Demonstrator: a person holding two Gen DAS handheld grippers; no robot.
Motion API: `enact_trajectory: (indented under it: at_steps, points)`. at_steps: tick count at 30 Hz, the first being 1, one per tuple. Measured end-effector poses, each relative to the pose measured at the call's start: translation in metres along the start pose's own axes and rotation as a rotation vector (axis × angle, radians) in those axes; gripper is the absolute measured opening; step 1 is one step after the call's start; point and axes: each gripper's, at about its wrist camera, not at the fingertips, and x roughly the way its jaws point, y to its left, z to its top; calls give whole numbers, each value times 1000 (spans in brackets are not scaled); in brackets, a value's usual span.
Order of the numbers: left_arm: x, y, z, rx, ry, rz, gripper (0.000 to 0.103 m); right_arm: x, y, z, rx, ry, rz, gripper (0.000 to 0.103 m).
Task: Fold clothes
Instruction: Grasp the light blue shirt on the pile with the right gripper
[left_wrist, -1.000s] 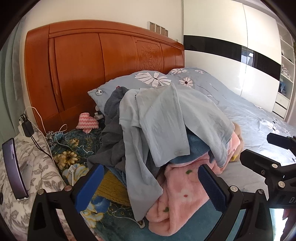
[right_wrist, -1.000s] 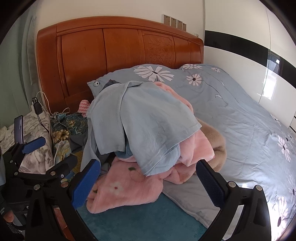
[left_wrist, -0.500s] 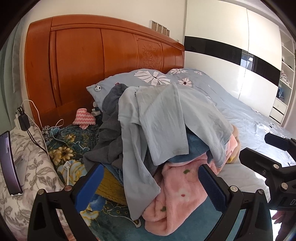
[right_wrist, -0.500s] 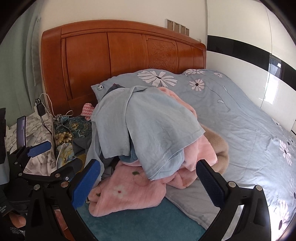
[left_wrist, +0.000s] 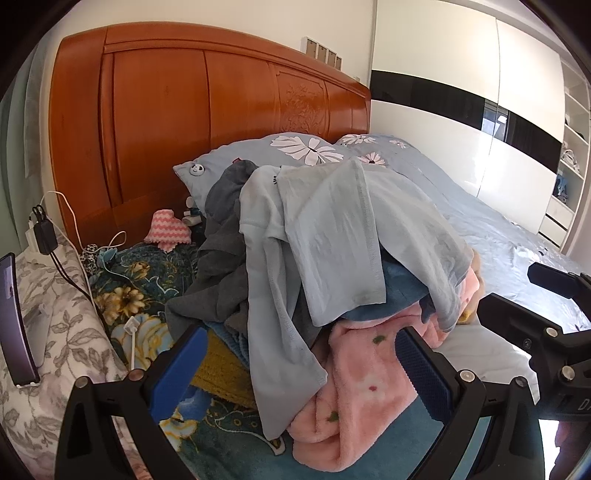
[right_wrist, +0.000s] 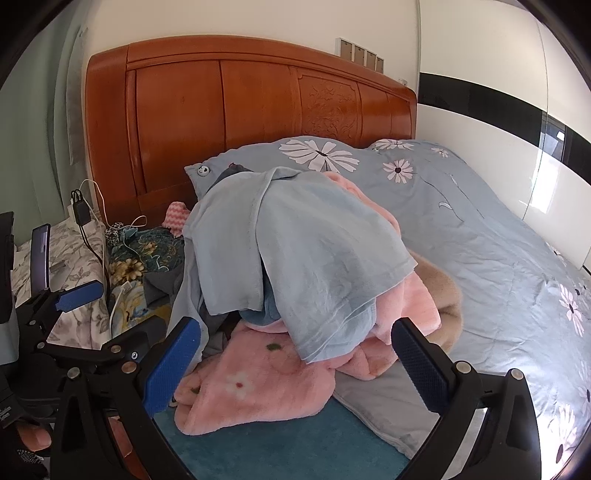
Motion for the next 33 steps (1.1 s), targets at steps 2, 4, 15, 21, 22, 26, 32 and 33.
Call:
enact_trajectory:
  at_steps: [2,4,15,21,22,26,32,33]
  points:
    - [2,2,-1,-4,4,-2,103,3,2,0,-5,6,0,103]
    - [4,5,-3,-9,9,-5,103,6,3,0,-13,12,4,103]
    - [19,29,-17,-51,38,3,103,37,4,41,-48,-33,30,103]
    - [28,43,-24,-81,54,11,103,80,24,89,-58,-55,62,92]
    - [29,46,-26,-86,58,12,103,89,26,97,-55,-50,55,85]
    - [35,53,-31,-98,68,14,103,125,23,117,6,-6,53,68]
    - [45,59,-40,-117,94,16,103,151,23,129,85,46,92,43]
    - [46,60,-41,-124,99,14,103,152,23,129,90,54,87,37]
